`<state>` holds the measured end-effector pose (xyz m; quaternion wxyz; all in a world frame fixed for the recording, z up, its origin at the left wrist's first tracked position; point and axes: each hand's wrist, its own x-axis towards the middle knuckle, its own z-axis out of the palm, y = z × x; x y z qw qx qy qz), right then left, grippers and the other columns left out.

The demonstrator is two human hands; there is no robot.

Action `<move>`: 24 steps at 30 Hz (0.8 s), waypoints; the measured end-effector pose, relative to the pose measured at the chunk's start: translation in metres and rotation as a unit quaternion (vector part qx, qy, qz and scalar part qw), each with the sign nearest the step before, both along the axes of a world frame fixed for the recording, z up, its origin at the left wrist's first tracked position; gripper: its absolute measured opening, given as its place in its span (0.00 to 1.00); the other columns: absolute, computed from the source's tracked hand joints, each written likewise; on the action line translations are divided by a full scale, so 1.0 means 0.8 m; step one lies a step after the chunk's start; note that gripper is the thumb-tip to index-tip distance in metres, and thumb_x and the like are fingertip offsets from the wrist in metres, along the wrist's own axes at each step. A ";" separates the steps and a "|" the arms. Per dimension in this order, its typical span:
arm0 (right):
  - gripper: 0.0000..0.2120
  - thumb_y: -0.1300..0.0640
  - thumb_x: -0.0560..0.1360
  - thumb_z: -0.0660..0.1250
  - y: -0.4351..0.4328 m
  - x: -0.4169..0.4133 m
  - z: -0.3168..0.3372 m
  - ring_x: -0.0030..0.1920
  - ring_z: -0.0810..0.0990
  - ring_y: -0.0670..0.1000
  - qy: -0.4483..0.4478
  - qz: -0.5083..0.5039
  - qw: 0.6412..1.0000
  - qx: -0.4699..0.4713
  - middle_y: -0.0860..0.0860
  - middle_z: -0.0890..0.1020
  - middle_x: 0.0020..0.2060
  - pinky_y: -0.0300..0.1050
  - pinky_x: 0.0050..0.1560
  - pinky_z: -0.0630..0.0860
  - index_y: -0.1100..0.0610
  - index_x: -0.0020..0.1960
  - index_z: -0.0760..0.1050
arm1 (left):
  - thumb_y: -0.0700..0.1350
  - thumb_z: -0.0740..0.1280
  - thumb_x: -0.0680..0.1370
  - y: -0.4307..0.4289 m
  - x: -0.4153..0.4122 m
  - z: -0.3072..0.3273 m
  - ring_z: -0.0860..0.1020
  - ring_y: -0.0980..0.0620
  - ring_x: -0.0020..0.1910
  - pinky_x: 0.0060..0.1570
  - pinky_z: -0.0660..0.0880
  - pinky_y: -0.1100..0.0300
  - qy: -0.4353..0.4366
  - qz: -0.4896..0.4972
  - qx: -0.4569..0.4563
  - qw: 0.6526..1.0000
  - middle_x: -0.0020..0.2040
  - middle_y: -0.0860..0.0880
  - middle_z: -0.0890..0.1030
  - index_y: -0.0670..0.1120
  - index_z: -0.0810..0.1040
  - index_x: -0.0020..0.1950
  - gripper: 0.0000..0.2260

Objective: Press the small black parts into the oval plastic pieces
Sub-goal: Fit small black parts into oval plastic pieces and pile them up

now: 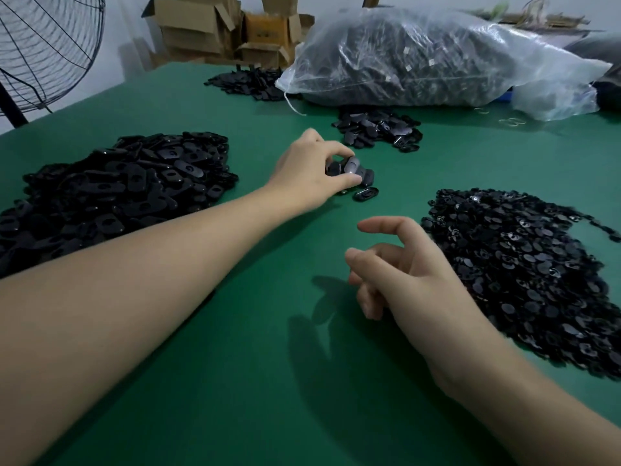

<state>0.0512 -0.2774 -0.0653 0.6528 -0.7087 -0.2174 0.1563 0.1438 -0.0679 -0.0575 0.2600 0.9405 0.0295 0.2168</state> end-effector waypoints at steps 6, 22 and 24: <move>0.14 0.45 0.72 0.68 -0.004 0.004 0.000 0.29 0.76 0.49 -0.033 -0.007 0.999 -0.023 0.51 0.81 0.36 0.50 0.37 0.71 0.40 0.57 0.72 | 0.64 0.62 0.81 0.001 0.033 -0.017 0.66 0.45 0.70 0.68 0.66 0.50 0.058 0.061 0.018 0.996 0.65 0.46 0.71 0.55 0.70 0.78 0.27; 0.09 0.55 0.77 0.68 -0.033 0.040 0.023 0.44 0.76 0.48 -0.419 -0.159 0.850 -0.278 0.42 0.77 0.39 0.54 0.50 0.77 0.49 0.56 0.75 | 0.36 0.67 0.78 0.113 -0.059 0.035 0.79 0.42 0.52 0.46 0.69 0.53 0.264 0.217 0.384 0.858 0.52 0.45 0.82 0.45 0.83 0.56 0.09; 0.10 0.54 0.77 0.67 -0.042 0.053 0.025 0.52 0.76 0.53 -0.419 -0.188 0.820 -0.343 0.46 0.78 0.43 0.58 0.57 0.74 0.51 0.59 0.76 | 0.41 0.69 0.80 0.120 -0.064 0.031 0.81 0.41 0.52 0.44 0.72 0.54 0.240 0.210 0.379 0.869 0.52 0.45 0.84 0.46 0.84 0.56 0.07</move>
